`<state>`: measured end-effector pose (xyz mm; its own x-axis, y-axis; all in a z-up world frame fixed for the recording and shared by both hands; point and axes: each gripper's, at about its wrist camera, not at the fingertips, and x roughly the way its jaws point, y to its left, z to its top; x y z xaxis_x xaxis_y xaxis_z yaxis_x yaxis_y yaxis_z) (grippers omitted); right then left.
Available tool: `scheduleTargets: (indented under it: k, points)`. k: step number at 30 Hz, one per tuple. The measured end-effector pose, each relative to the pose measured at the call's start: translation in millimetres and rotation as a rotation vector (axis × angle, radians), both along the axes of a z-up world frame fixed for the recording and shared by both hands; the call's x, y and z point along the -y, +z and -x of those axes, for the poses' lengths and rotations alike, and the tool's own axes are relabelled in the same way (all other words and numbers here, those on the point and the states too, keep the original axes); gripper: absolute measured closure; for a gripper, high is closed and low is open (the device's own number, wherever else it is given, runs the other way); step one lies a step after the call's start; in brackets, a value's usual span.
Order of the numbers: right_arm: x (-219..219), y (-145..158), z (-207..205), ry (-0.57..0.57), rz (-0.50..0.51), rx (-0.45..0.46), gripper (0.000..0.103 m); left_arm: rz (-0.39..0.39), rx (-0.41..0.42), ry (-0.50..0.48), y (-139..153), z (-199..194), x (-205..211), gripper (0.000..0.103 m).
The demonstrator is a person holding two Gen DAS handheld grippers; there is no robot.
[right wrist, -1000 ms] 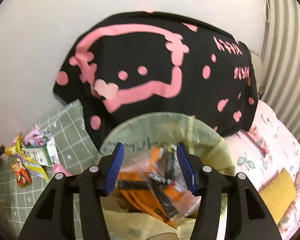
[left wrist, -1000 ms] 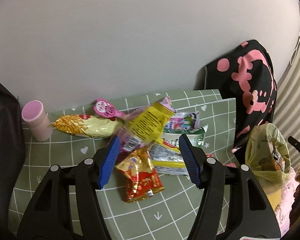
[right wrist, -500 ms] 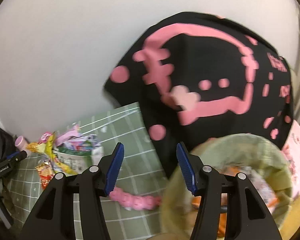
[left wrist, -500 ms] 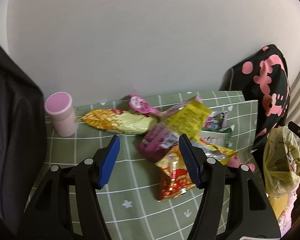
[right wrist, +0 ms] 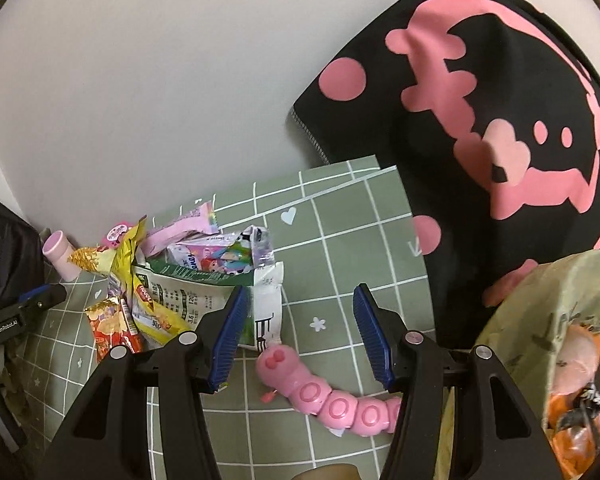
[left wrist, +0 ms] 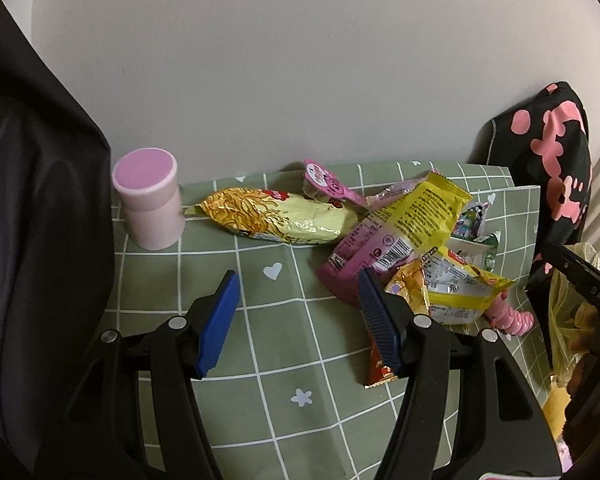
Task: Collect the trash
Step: 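Move both tools back over the table toward the remaining wrappers, then grasp the yellow-and-pink wrapper with the left tool while the right tool grasps the yellow snack packet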
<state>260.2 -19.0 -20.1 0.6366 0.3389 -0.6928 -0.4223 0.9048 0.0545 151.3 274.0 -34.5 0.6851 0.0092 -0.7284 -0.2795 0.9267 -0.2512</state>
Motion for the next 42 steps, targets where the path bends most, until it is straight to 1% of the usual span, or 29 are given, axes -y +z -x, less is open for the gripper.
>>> scheduleTargets:
  k: [4,8,11,12,15,17,18,19,20,21,22,23,24,26,30,35,38,42]
  points:
    - [5.0,-6.2,-3.5,-0.018,-0.006,-0.02,0.05,0.041,0.009,-0.044,-4.8,-5.5,3.0,0.045]
    - [14.0,-10.9,-4.6,-0.026,-0.018,-0.047,0.05,0.054,0.031,-0.103,-0.3,-19.1,15.1,0.044]
    - [19.4,-14.8,-2.0,-0.028,-0.005,-0.058,0.05,0.0,0.052,-0.184,7.4,-36.7,33.4,0.044]
    - [21.3,-15.3,-1.1,-0.029,-0.003,-0.059,0.05,-0.026,0.051,-0.214,8.2,-44.7,40.0,0.044]
    - [27.0,-17.4,4.7,-0.029,0.006,-0.063,0.05,-0.071,0.03,-0.258,4.0,-68.1,51.2,0.044]
    - [30.8,-18.0,9.7,-0.026,0.004,-0.061,0.05,-0.075,0.012,-0.262,-1.0,-80.7,52.1,0.044]
    - [32.1,-18.1,11.8,-0.029,0.004,-0.058,0.05,-0.065,0.001,-0.263,-3.7,-86.1,51.3,0.045]
    - [33.5,-18.5,13.5,-0.027,0.001,-0.061,0.05,-0.048,-0.008,-0.264,-5.6,-90.3,50.5,0.047]
    - [33.2,-19.4,13.8,-0.025,0.002,-0.066,0.05,-0.027,-0.013,-0.264,-6.6,-93.3,48.9,0.058]
    - [32.8,-20.7,14.3,-0.021,0.005,-0.072,0.05,-0.016,-0.018,-0.262,-6.3,-94.3,48.3,0.066]
    - [32.3,-22.6,15.2,-0.009,0.001,-0.08,0.05,-0.01,-0.019,-0.258,-5.1,-93.9,47.7,0.069]
    - [31.2,-23.8,15.5,0.005,-0.01,-0.088,0.05,-0.005,-0.015,-0.255,-2.8,-92.3,47.3,0.077]
    - [29.1,-25.6,15.7,0.031,-0.032,-0.106,0.05,-0.001,-0.013,-0.254,-0.4,-89.7,46.8,0.08]
    - [21.6,-28.2,17.0,0.077,-0.053,-0.122,0.05,-0.001,-0.006,-0.237,5.6,-80.6,43.9,0.083]
    - [-1.6,-31.5,18.2,0.158,-0.03,-0.114,0.05,0.008,0.024,-0.168,18.6,-61.4,33.0,0.085]
    - [-35.2,-26.7,11.4,0.274,0.017,-0.068,0.05,0.002,0.039,-0.101,30.6,-40.9,18.1,0.085]
    - [-53.3,-24.6,5.7,0.327,0.046,-0.038,0.05,0.019,0.046,-0.058,30.3,-26.9,7.4,0.085]
    - [-76.6,-31.8,-3.4,0.39,0.088,-0.037,0.05,0.015,0.039,-0.019,26.4,-11.4,0.1,0.085]
